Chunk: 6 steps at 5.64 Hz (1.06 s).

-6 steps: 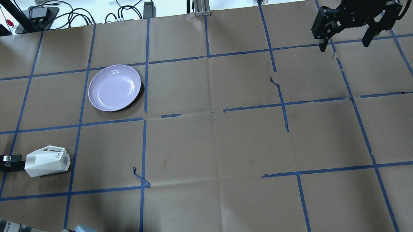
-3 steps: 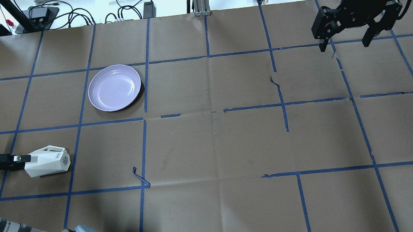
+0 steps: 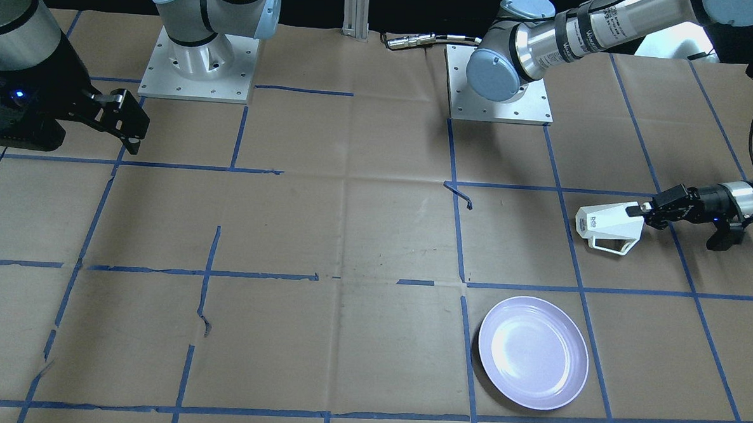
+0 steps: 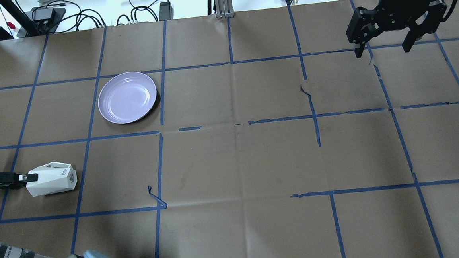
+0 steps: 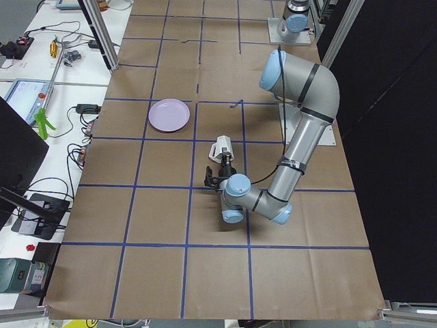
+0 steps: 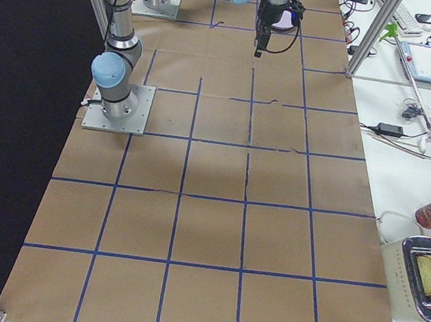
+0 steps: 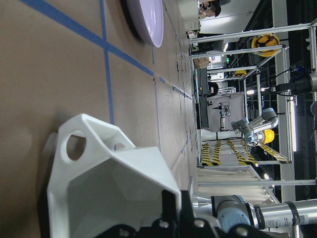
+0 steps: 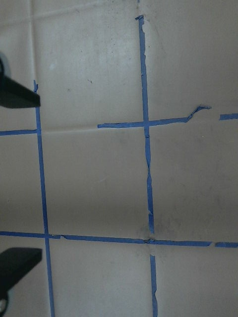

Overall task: Flip cup and place on plate
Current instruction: 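Close the left gripper on the white cup's rim, then lift the white cup with the left gripper and carry it toward the plate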

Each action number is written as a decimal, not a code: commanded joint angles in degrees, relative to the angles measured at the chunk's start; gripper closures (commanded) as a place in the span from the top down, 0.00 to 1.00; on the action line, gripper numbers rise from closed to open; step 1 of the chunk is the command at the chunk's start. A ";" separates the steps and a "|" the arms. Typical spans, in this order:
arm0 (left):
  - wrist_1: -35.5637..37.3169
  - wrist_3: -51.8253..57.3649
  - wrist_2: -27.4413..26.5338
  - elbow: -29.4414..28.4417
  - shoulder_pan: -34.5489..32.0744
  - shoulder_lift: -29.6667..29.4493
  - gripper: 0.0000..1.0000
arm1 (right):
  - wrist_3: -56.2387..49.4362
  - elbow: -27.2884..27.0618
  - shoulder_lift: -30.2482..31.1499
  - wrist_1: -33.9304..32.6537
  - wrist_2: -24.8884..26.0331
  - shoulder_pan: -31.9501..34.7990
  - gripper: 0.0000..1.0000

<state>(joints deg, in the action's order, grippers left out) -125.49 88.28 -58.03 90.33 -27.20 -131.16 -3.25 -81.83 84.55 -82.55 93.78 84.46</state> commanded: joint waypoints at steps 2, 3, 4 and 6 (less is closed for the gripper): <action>-2.74 -7.45 -0.50 -2.43 -0.48 8.85 0.00 | 0.00 0.00 0.00 -0.07 0.00 0.00 1.00; -2.56 -13.86 -0.59 -2.79 -0.92 15.34 0.00 | 0.00 0.00 0.00 0.01 0.00 0.00 1.00; -1.87 -19.23 -0.51 -2.80 -2.83 20.89 0.00 | 0.00 0.00 0.00 0.02 0.00 0.00 1.00; 10.54 -36.15 -2.60 -3.76 -13.87 29.26 0.00 | 0.00 0.00 0.00 0.02 0.00 0.00 1.00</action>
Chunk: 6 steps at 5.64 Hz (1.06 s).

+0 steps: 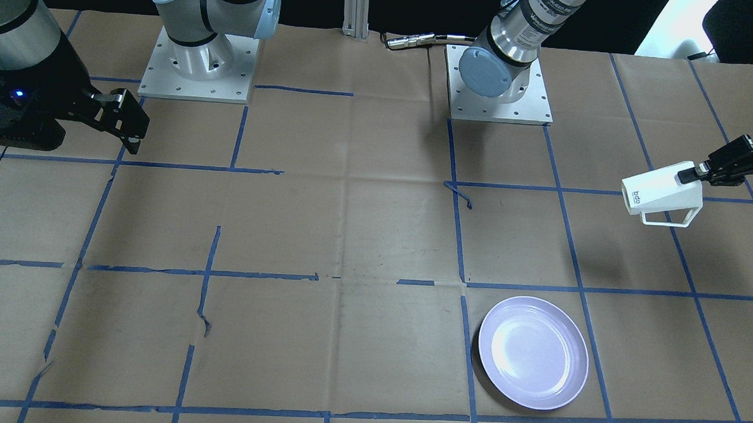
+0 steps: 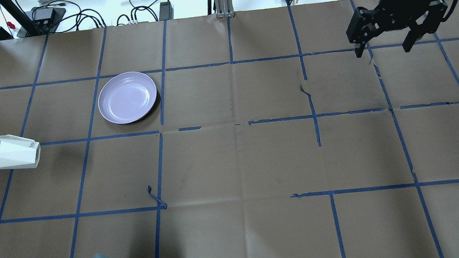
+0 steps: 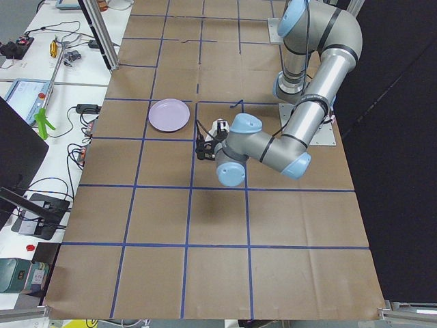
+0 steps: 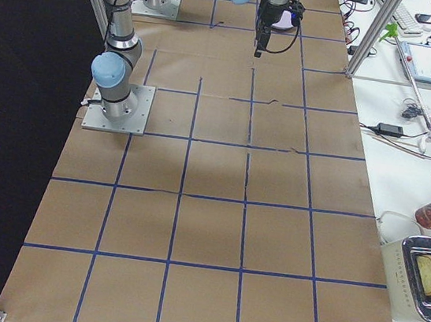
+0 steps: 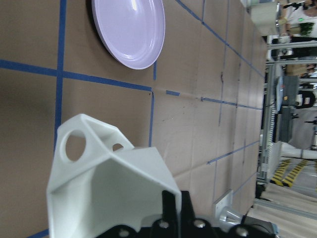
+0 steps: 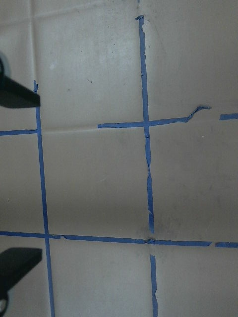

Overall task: Flip cup and place on plate
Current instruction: 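Lift the white cup with the left gripper and carry it toward the plate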

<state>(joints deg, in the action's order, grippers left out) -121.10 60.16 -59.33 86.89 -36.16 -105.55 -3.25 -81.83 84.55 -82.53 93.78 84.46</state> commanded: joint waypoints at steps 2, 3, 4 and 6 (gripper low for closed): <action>22.15 -26.60 -11.02 -0.40 -19.49 8.85 0.00 | 0.00 0.00 0.00 -0.09 0.00 0.00 1.00; 29.44 -33.29 -16.72 -0.49 -27.39 9.83 0.00 | 0.00 0.00 0.00 -0.09 0.00 0.00 1.00; 34.39 -36.14 -22.26 -2.23 -34.52 8.10 0.00 | 0.00 -0.09 0.00 0.00 0.00 0.00 1.00; 38.64 -35.91 -29.66 -8.36 -44.65 0.48 0.00 | 0.00 0.00 0.00 0.00 0.00 0.00 1.00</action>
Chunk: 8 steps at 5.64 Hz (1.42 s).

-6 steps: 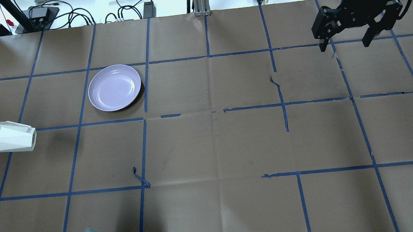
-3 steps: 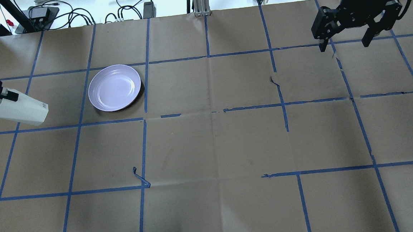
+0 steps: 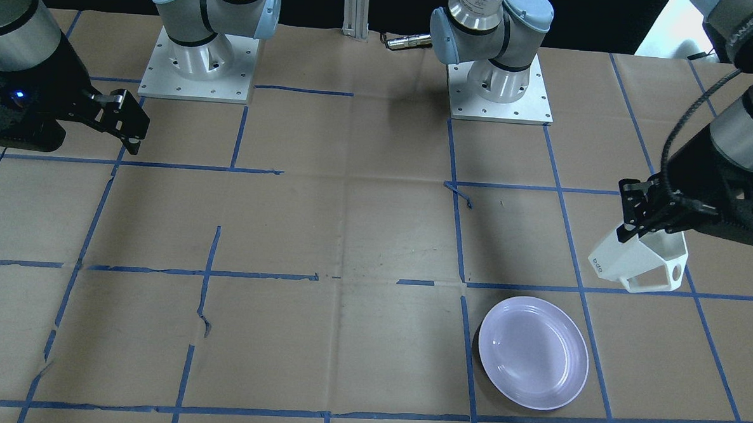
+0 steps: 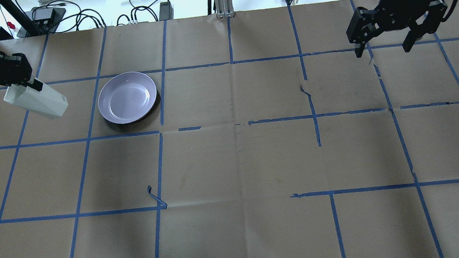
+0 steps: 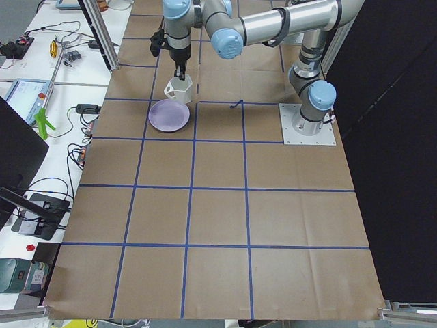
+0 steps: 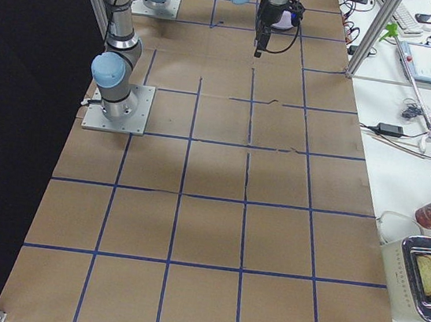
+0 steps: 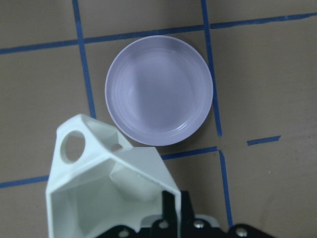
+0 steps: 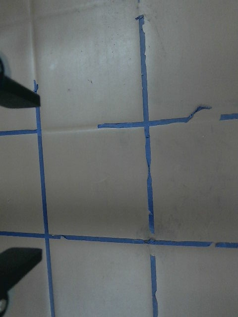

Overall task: Flip cup and place on plate
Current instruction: 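Lift the white cup with the left gripper and carry it toward the plate, then rotate the cup upright and lower it onto the lavender plate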

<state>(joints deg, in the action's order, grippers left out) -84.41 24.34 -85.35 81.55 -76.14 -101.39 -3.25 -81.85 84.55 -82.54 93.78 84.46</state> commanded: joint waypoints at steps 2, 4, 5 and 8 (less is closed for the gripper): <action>6.60 -0.34 -5.08 -10.94 -8.40 -12.74 0.00 | 0.00 0.02 0.00 0.01 0.00 0.00 1.00; 12.33 -4.09 -5.88 -10.54 -10.69 -18.56 0.00 | 0.00 0.02 0.00 0.01 0.00 0.00 1.00; 12.69 -4.47 -6.67 -9.40 -12.27 -21.02 0.00 | 0.00 0.02 0.00 0.01 0.00 0.00 1.00; 12.78 -3.78 -9.40 -1.77 -12.11 -19.47 0.00 | 0.00 0.02 0.00 0.01 0.00 0.00 1.00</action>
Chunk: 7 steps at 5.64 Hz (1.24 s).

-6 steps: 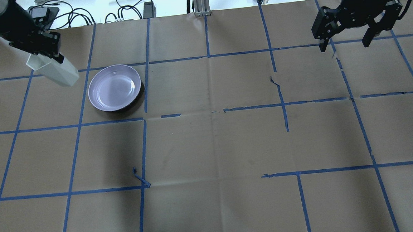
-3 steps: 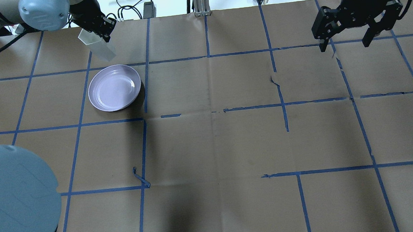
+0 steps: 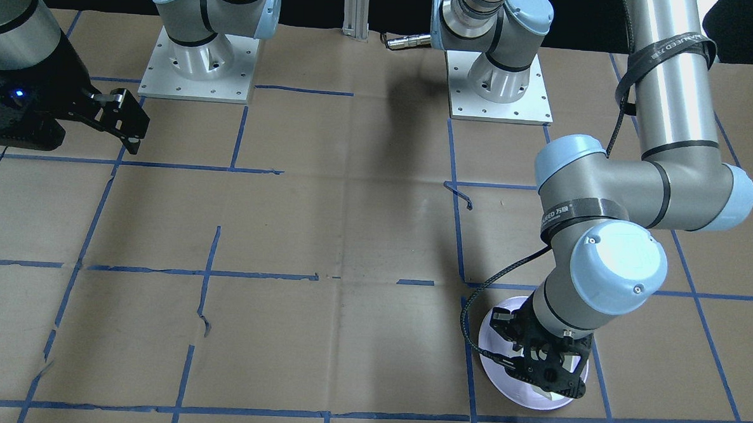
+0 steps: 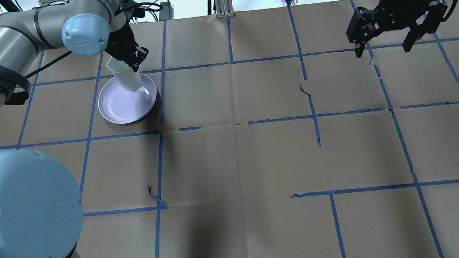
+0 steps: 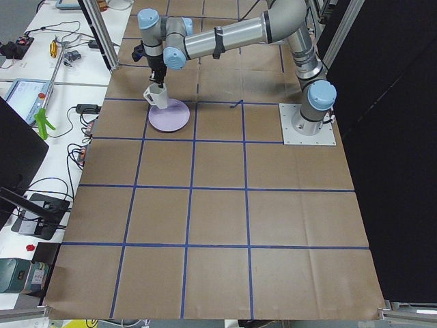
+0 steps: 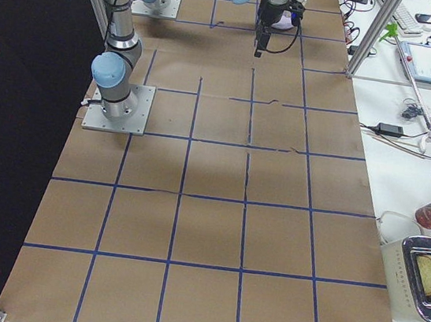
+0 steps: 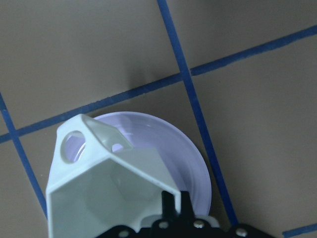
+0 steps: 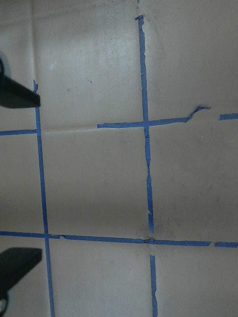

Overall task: Flip cup and place on plate
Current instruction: 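Rotate the cup upright and lower it onto the lavender plate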

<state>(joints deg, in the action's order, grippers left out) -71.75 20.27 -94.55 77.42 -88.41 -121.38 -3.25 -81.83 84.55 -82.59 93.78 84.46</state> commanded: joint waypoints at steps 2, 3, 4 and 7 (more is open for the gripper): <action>0.03 0.73 -0.28 3.17 1.39 -0.26 0.00 | 0.00 0.00 0.00 0.06 0.00 0.00 1.00; 0.03 1.26 -0.37 4.13 2.18 0.00 0.01 | 0.00 0.00 0.00 -0.03 0.00 0.00 1.00; 0.11 1.26 -0.20 5.71 2.28 0.35 0.25 | 0.00 0.00 0.00 0.06 0.00 0.00 1.00; -1.02 1.35 -0.55 3.71 2.54 4.80 0.99 | 0.00 0.00 0.00 -0.03 0.00 0.00 1.00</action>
<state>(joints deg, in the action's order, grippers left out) -72.20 21.60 -95.04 81.62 -85.95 -119.01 -3.25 -81.83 84.55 -82.55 93.78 84.46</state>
